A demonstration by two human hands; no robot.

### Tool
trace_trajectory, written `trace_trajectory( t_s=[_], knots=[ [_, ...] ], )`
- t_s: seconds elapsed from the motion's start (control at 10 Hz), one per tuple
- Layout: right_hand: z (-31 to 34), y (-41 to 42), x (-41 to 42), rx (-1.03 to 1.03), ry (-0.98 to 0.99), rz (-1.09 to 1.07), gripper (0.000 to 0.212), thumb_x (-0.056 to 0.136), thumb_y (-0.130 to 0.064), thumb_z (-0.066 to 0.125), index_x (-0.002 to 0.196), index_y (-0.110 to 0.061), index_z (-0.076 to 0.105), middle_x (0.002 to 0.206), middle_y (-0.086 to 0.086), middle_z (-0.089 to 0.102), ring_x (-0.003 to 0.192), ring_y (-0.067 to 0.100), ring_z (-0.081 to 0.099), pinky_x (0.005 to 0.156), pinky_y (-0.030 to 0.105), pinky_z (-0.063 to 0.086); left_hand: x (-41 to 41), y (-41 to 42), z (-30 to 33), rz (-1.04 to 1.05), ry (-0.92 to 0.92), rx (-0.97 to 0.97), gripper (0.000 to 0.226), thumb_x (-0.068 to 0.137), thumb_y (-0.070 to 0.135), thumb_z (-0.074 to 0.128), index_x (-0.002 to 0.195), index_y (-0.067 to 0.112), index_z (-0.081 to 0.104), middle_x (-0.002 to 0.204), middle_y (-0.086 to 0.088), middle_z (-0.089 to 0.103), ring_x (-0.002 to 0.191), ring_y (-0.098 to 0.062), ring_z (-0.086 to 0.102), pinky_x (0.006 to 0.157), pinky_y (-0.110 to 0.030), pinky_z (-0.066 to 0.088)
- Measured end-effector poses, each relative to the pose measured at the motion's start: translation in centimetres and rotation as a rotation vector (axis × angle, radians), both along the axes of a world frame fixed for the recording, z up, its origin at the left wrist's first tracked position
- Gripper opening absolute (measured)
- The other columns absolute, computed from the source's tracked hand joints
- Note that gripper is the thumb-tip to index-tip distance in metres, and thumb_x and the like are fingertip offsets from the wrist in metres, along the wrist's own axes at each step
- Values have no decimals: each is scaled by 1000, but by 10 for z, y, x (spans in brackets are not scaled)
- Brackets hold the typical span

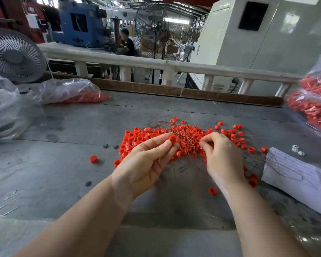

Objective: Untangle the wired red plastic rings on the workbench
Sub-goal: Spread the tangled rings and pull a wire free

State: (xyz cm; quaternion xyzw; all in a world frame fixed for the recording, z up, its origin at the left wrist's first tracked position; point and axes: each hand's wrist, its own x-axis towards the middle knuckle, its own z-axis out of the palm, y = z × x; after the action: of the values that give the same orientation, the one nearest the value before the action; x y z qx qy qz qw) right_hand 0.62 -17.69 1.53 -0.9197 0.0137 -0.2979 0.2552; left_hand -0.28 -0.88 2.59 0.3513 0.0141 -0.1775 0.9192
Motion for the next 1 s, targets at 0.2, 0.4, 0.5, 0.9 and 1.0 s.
trace_trajectory(
  t_s=[0.2, 0.4, 0.5, 0.9, 1.0],
  knots=[
    [7, 16, -4, 775, 66, 430, 20, 85, -1, 65, 77, -20, 64, 70, -3, 70, 69, 7, 66, 62, 15, 50, 2, 2, -2, 10, -6, 5, 20, 65, -3, 60, 76, 2, 76, 82, -12, 73, 73, -16, 72, 59, -18, 56],
    [10, 17, -5, 934, 19, 536, 26, 73, 5, 71, 77, -20, 68, 73, -8, 71, 75, 3, 65, 69, 15, 50, 2, 0, -2, 16, -23, 29, 20, 65, -3, 60, 75, 4, 76, 80, -10, 73, 72, -15, 72, 58, -17, 55],
    [12, 18, -5, 944, 7, 582, 30, 72, 8, 70, 71, -22, 73, 74, -7, 71, 75, 3, 65, 70, 14, 49, 2, 0, -2, 11, -35, 36, 20, 65, -3, 60, 74, 4, 76, 79, -10, 73, 73, -15, 72, 58, -17, 55],
    [11, 24, -6, 835, 3, 601, 12, 73, -20, 71, 79, -31, 73, 77, -7, 70, 75, 5, 61, 69, 17, 48, 3, 2, -2, 24, -44, 37, 20, 65, -2, 61, 77, 4, 76, 79, -10, 72, 72, -15, 72, 57, -17, 55],
    [9, 24, -6, 789, 10, 581, 20, 79, -4, 70, 80, -24, 70, 75, -9, 70, 73, 2, 62, 64, 13, 46, 3, 2, -2, 24, -47, 16, 21, 65, -3, 60, 76, 4, 76, 78, -10, 72, 72, -15, 72, 57, -17, 55]
  ],
)
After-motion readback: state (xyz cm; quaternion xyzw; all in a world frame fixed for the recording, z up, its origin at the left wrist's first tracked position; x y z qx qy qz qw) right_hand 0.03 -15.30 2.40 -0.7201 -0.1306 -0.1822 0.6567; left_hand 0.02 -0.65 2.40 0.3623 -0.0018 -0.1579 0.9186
